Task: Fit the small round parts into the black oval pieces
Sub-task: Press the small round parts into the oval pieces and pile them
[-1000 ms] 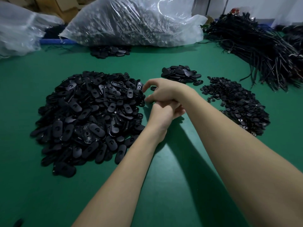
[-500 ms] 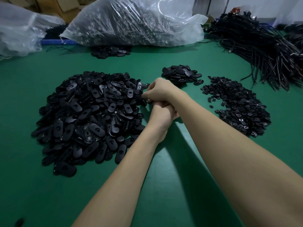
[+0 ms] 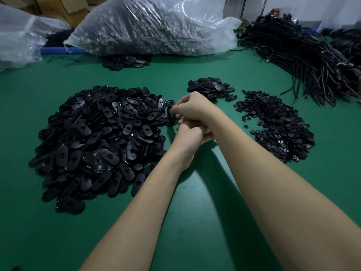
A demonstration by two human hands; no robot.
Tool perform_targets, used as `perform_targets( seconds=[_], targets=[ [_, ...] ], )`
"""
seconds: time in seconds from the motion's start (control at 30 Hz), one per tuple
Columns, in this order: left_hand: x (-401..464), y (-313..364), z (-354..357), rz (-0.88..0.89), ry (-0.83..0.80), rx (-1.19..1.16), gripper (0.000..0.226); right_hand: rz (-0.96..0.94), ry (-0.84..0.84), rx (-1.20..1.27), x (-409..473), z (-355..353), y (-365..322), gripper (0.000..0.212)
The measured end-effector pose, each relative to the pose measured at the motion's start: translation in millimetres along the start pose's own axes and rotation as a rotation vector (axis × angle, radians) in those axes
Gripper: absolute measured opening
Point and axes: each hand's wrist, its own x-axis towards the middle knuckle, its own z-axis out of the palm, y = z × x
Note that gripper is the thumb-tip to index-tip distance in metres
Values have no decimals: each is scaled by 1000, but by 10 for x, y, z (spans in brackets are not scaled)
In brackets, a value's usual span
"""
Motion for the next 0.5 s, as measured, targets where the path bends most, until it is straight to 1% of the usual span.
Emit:
perform_targets(
  seconds=[0.07, 0.13, 0.17, 0.2, 0.23, 0.27, 0.33, 0.4, 0.5],
  targets=[
    [18, -27, -4, 19, -5, 0, 31, -1, 42, 115, -73, -108, 89, 6],
    [18, -49, -12, 23, -7, -57, 20, -17, 95, 253, -187, -219, 206, 3],
    [29, -55, -18, 21, 0, -85, 16, -38, 134, 310, -255, -273, 279, 6],
    [36, -57, -18, 18, 14, -109, 15, -60, 172, 362, -331, -325, 362, 10],
    [49, -59, -17, 11, 29, -126, 18, -81, 198, 411, -407, -381, 448, 13],
    [59, -56, -16, 7, 36, -142, 23, -97, 199, 453, -488, -437, 523, 15],
    [61, -51, -9, 5, 37, -143, 27, -118, 138, 510, -642, -532, 650, 18],
    [49, -69, -19, 26, 30, -78, 22, -124, 68, 506, -761, -601, 741, 20],
    [16, -89, -38, 56, -11, 29, 13, -120, 15, 441, -885, -689, 831, 23]
  ],
)
